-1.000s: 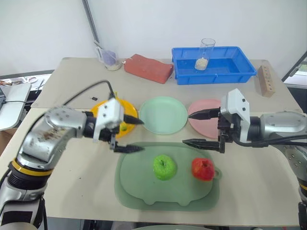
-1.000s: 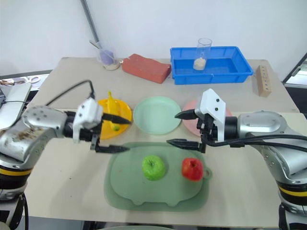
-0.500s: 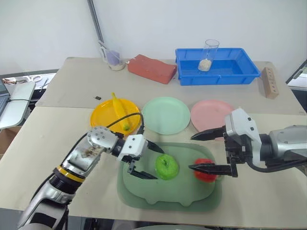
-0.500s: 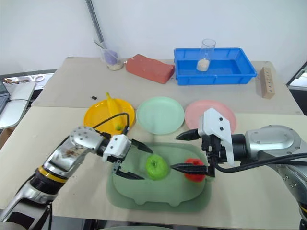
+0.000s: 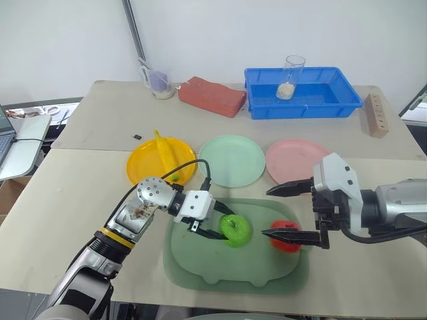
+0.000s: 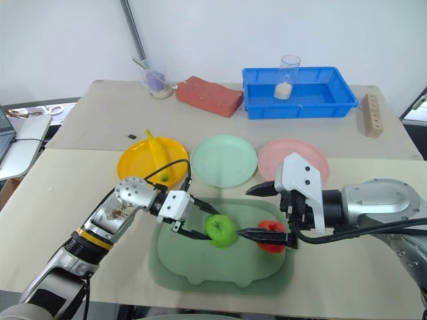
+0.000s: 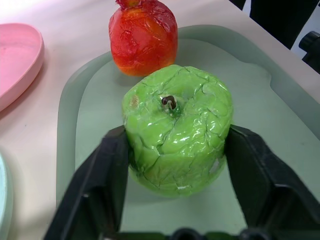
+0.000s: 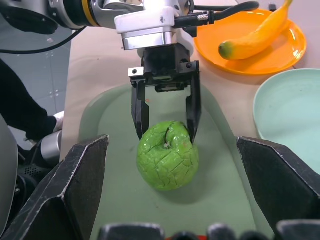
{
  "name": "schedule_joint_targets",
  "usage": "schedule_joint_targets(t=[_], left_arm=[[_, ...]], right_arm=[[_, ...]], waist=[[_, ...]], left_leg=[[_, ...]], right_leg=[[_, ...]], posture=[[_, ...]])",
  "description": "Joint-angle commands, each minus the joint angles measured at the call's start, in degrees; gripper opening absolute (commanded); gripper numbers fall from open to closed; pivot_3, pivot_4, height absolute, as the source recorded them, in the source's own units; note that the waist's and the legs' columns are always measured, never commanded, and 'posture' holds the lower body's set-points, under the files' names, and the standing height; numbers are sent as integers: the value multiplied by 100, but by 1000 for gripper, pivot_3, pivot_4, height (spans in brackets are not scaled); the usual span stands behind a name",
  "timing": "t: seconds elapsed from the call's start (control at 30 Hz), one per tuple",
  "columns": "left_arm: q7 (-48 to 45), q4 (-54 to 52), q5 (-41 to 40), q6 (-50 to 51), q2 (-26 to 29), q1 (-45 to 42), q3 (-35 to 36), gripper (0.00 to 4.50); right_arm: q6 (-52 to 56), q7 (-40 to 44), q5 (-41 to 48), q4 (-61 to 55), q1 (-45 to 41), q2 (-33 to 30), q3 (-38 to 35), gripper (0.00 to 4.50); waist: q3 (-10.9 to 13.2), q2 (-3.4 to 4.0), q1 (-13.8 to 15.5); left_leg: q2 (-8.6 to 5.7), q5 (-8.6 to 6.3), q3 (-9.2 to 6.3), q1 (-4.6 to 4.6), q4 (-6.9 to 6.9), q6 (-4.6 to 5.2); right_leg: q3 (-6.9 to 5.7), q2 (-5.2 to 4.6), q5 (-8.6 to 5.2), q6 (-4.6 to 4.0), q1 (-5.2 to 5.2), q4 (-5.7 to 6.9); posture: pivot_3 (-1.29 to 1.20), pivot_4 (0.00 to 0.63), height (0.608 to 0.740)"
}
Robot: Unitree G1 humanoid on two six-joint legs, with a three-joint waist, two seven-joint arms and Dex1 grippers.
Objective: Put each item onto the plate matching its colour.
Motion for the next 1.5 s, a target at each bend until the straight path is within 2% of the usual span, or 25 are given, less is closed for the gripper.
schedule_joint_targets(t=[0.03, 0.13, 0.2, 0.47, 0.63, 0.7, 0.77, 0.8, 0.93, 1.1, 1.3, 1.4, 1.5], left_arm=[[-104, -48, -198, 313, 310, -242, 388, 2246], [-110, 244, -325, 480, 462, -491, 668, 2246], [164, 868, -258, 530, 383, -929, 920, 2246], [1771, 3608, 503, -106, -682, -2317, 1212, 2246], [2127, 4519, 602, -404, -1117, -2670, 1363, 2246], [2123, 4696, 586, -486, -1193, -2751, 1435, 3244], [2018, 4757, 520, -503, -1222, -2806, 1513, 3951], [1949, 4751, 483, -491, -1221, -2824, 1555, 4484], [1559, 4472, 288, -311, -1111, -2821, 1759, 4484], [863, 3399, 11, 38, -623, -2514, 1859, 4484], [-191, 605, -682, 938, 183, -1241, 1582, 4484], [-542, -606, -962, 950, 525, -343, 1418, 4484], [-561, -1546, -1255, 1115, 681, 139, 1375, 4484]], right_arm=[[-80, -27, 19, -40, -26, -106, -225, 4500], [-105, -53, -43, 63, -13, -116, -316, 4500], [-277, -322, -348, 314, -184, 46, -277, 4500], [-271, -1504, -1295, 921, -1310, 900, 507, 4500], [-221, -1591, -1481, 945, -1369, 1019, 622, 4500], [-205, -1585, -1508, 938, -1324, 1015, 590, 4500], [-194, -1552, -1510, 929, -1261, 988, 522, 4500], [-195, -1528, -1507, 925, -1219, 964, 484, 4500], [-242, -1265, -1450, 929, -891, 744, 247, 4500], [-335, -158, -1129, 744, -10, 75, -301, 4500], [-513, 1083, -1029, 307, 1505, -439, -800, 4500], [-812, 986, -1430, 366, 1747, -330, -490, 4500], [-1085, 989, -1814, 430, 1922, -323, -231, 4500]], waist=[[1, -1, -12], [1, -1, -22], [1, -1, -16], [0, -1, 1], [-2, 3, -4], [-2, 2, -1], [-2, 2, -1], [-2, 3, 0], [-3, 5, 10], [-4, 8, 0], [-8, 16, -26], [-12, 21, -62], [-8, 15, -35]], left_leg=[[0, 0, 0, 0, 0, 0], [1, 0, 0, 2, -2, 0], [1, 0, -1, 3, -2, 0], [-5, 0, -3, -15, 3, 1], [-4, 0, -7, -38, 4, 3], [-4, 1, -11, -37, 4, 4], [-4, 1, -10, -37, 5, 3], [-4, 1, -11, -36, 6, 3], [-4, 1, -10, -36, 6, 3], [-4, 1, -10, -35, 4, 3], [1, 1, -9, -13, 1, 2], [3, 0, -8, -1, 3, 2], [4, 0, -10, 0, 8, 1]], right_leg=[[0, 0, -1, 1, -1, 2], [0, 1, -2, 3, -2, 4], [-1, 2, -10, 16, -3, 4], [-3, 2, -14, 30, -6, 5], [-1, 11, 1, 9, -12, 24], [-3, 14, 1, 10, -13, 27], [-2, 13, -3, 18, -12, 29], [-2, 13, -7, 26, -10, 29], [-2, 13, -6, 26, -6, 27], [-2, 13, -5, 24, -4, 26], [-2, 16, -5, 23, 13, 26], [2, 15, -7, 26, 22, 24], [0, 14, -10, 30, 15, 24]], posture=[[0, 150, 740], [0, 150, 740], [0, 150, 740], [0, 150, 740], [0, 150, 740], [0, 150, 740], [0, 150, 740], [0, 150, 740], [0, 150, 740], [0, 150, 740], [0, 150, 740], [0, 150, 740], [0, 150, 740]])
